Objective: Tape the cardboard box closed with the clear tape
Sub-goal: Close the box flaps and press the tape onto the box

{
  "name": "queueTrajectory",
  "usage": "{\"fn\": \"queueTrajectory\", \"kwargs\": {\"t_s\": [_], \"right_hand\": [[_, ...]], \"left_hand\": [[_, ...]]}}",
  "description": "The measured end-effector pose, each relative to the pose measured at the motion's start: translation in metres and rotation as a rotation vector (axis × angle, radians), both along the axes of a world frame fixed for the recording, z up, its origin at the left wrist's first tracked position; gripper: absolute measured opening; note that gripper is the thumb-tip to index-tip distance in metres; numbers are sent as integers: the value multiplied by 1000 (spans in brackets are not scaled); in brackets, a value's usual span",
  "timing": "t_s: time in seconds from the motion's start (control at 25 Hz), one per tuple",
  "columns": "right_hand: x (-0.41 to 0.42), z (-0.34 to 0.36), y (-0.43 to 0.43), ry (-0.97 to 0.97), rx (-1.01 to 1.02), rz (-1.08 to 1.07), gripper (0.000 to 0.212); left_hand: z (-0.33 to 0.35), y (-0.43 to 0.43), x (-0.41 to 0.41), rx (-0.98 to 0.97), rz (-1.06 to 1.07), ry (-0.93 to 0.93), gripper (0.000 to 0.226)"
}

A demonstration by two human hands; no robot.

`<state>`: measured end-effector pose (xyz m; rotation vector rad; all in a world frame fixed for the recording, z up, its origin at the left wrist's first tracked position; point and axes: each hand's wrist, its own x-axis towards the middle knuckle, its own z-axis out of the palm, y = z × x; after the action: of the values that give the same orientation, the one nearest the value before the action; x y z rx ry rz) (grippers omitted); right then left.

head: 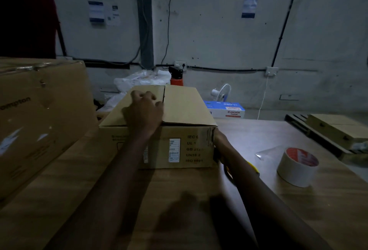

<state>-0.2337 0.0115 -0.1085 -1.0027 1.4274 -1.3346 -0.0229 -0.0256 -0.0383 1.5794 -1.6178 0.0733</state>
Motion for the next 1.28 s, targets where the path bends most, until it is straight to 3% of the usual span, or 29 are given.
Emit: {"fn": "queueTrajectory", "kwargs": {"t_s": [0.16, 0.32, 0.4, 0.52, 0.68, 0.76, 0.84, 0.96, 1.08, 1.16, 1.28], "right_hand": [[9, 4, -5, 69, 75, 19, 36], [21, 12, -9, 39, 254, 23, 58], [26, 15, -7, 30, 280, 44, 61], [45, 13, -9, 53, 223, 18, 57], [68, -3, -15, 104, 51, -8, 75], [76, -7, -14, 131, -35, 3, 91], [85, -3, -10, 134, -214, -118, 93], [102, 23, -5, 81, -502, -304, 72], [124, 34, 1, 300, -725, -341, 63], [128, 22, -3, 450, -786, -344, 62], [121, 0, -8, 510, -735, -287, 85]], "left_hand": [[-23, 2, 55, 50, 254, 55, 23], [-34, 0, 78, 101, 255, 478, 30], [-38, -6, 86, 79, 253, 578, 32], [-45, -13, 90, 17, 248, 615, 32], [-41, -28, 100, 36, 245, 654, 27], [-34, -31, 107, 88, 298, 592, 26], [-22, -37, 106, 129, 309, 380, 26], [7, -53, 89, 285, 66, 105, 47], [9, -62, 70, 565, -96, -204, 70], [-1, -59, 63, 605, -56, -351, 66], [-1, -51, 63, 614, -26, -348, 64]]}}
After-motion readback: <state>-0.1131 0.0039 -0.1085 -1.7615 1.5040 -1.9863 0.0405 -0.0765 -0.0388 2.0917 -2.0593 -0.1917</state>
